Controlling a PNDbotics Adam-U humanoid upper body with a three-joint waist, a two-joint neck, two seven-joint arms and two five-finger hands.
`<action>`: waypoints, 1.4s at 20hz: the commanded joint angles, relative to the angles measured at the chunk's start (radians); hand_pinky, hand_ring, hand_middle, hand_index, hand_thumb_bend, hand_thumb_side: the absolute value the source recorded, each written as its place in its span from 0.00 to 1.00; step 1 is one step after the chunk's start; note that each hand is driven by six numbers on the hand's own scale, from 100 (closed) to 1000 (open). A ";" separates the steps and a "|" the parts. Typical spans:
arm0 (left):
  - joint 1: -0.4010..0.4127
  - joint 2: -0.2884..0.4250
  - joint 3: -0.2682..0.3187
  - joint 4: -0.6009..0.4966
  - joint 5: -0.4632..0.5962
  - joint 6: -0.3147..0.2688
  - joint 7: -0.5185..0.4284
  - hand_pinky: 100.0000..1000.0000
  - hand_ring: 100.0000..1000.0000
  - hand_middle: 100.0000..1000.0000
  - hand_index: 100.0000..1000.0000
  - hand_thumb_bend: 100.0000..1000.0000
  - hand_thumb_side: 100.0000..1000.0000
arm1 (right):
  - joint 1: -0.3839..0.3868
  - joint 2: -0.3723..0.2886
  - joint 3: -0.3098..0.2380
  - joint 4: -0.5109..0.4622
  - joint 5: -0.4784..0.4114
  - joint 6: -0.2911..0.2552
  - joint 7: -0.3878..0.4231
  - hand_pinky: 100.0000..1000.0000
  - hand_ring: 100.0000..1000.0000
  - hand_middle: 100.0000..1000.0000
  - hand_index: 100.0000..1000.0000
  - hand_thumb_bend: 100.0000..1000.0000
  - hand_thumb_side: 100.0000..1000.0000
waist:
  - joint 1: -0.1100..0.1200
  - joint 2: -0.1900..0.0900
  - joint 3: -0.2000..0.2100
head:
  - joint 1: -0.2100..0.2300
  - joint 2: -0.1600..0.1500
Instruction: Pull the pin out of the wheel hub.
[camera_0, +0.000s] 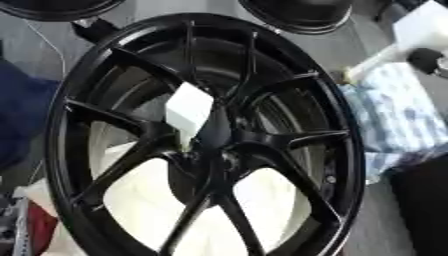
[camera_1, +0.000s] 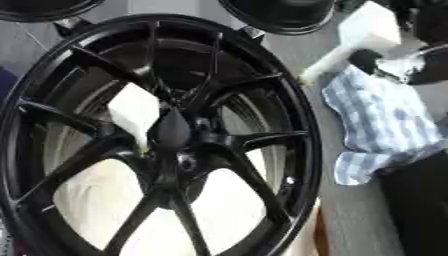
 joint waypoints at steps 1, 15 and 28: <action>0.009 0.004 0.013 -0.026 -0.004 -0.005 0.005 0.80 0.57 0.55 0.77 0.00 0.96 | 0.066 0.097 -0.092 -0.023 0.076 -0.027 -0.082 0.75 0.60 0.38 0.35 0.09 0.00 | 0.010 -0.013 -0.010 | 0.016 -0.019; 0.017 -0.009 0.004 -0.033 0.029 -0.006 -0.005 0.80 0.57 0.56 0.77 0.00 0.96 | 0.163 0.417 -0.095 -0.024 0.426 0.132 -0.093 0.90 0.88 0.91 0.74 0.33 0.00 | 0.070 -0.029 -0.041 | 0.086 -0.010; 0.021 -0.013 0.002 -0.031 0.037 -0.006 -0.010 0.80 0.57 0.56 0.77 0.00 0.96 | 0.132 0.460 -0.073 -0.024 0.384 0.064 -0.124 0.91 0.87 0.90 0.72 0.31 0.00 | 0.079 -0.037 -0.051 | 0.101 -0.017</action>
